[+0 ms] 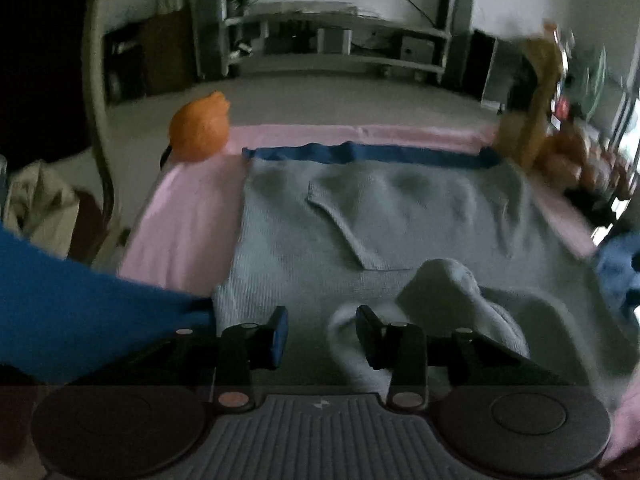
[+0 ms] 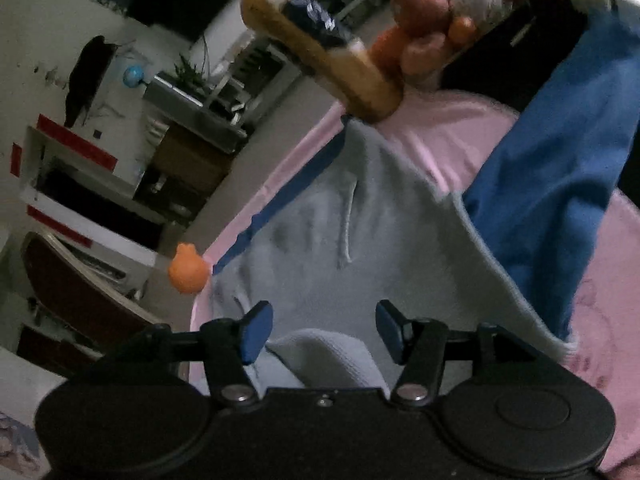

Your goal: Fold clothes

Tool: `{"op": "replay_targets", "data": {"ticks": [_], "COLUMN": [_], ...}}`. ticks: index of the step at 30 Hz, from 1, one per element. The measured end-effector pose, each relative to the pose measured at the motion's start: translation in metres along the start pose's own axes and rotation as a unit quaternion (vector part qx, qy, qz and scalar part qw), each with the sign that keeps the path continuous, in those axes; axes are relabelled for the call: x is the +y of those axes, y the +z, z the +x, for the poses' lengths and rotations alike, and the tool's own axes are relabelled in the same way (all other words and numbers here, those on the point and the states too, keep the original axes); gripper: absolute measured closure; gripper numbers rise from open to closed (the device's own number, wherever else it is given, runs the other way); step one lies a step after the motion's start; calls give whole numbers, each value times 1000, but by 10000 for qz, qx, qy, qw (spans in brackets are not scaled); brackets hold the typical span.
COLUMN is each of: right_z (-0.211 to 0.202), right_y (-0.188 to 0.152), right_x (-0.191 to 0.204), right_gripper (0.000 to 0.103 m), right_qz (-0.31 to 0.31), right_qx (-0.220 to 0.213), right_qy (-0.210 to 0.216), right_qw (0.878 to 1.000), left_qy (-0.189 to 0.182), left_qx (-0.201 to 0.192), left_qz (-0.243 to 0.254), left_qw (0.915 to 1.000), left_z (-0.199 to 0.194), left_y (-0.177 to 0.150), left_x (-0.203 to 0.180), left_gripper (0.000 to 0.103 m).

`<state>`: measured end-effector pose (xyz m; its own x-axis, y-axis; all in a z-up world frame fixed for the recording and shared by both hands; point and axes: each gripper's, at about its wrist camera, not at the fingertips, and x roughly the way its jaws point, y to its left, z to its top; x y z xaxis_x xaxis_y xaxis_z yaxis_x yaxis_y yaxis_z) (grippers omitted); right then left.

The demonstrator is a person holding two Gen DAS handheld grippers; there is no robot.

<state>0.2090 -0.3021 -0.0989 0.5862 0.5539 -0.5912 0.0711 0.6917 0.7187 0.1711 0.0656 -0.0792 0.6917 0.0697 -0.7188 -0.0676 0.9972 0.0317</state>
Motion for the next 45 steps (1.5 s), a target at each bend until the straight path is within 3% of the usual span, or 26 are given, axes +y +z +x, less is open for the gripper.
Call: {"op": "replay_targets", "data": {"ticks": [4,8,11,15,16,18,20,23,28,30,32,34,37,38,39,42,43,45], "right_z": [53,100,116,128,135,148,154,147,114,113,123,133,122,113,102,65,56,51], "right_y": [-3,-12,-15,-15,-16,-18,-21,-22,-13,-10,-9,-10,-9,-8,-8,-13,-16,-22], "right_x": [21,41,49,60,60,59,57,63,68,62,51,42,47,50,53,57,55,45], "right_gripper": [49,52,53,54,56,77,88,93,93,93,90,74,61,50,46,46,49,91], "right_qz": [-732,-1549,-1706,-1982,-2030,-2109,-2102,-2132,-2126,-2054,-2015,-1994,-1925,-1882,-1836,-1691,-1623,-1440], "right_qx": [533,803,930,888,937,1038,1115,808,-267,-409,-206,44,-59,-109,-118,-50,-32,81], "right_qy": [-468,-1099,-1013,-755,-809,-908,-947,-1040,-1448,-1608,-1844,-2098,-2029,-1931,-1839,-1493,-1289,-964], "right_qw": [9948,9785,9757,9732,9713,9677,9667,9681,9660,9645,9617,9572,9601,9629,9656,9742,9783,9848], "left_qy": [152,255,198,139,148,142,192,488,810,937,1047,1129,901,770,624,-51,-296,-707], "left_qx": [258,586,760,953,925,871,766,339,-697,-511,-248,6,136,100,82,-25,35,163], "left_qz": [191,38,-90,103,213,433,691,1168,1488,1432,1212,884,143,19,-6,78,138,279], "left_qw": [9994,9980,9969,9953,9954,9952,9945,9914,9831,9839,9868,9897,9957,9970,9980,10000,9995,9970], "left_z": [28,47,58,72,72,72,70,64,57,75,87,92,67,55,43,17,18,22], "left_y": [-2,-4,-5,-9,-10,-13,-16,-15,9,13,11,10,18,21,21,14,8,-3], "left_x": [-3,10,22,17,13,6,-4,-23,-48,-48,-39,-27,-2,3,5,-1,-8,-24], "left_gripper": [69,70,64,69,70,98,102,102,102,93,91,88,81,80,81,86,86,87]}}
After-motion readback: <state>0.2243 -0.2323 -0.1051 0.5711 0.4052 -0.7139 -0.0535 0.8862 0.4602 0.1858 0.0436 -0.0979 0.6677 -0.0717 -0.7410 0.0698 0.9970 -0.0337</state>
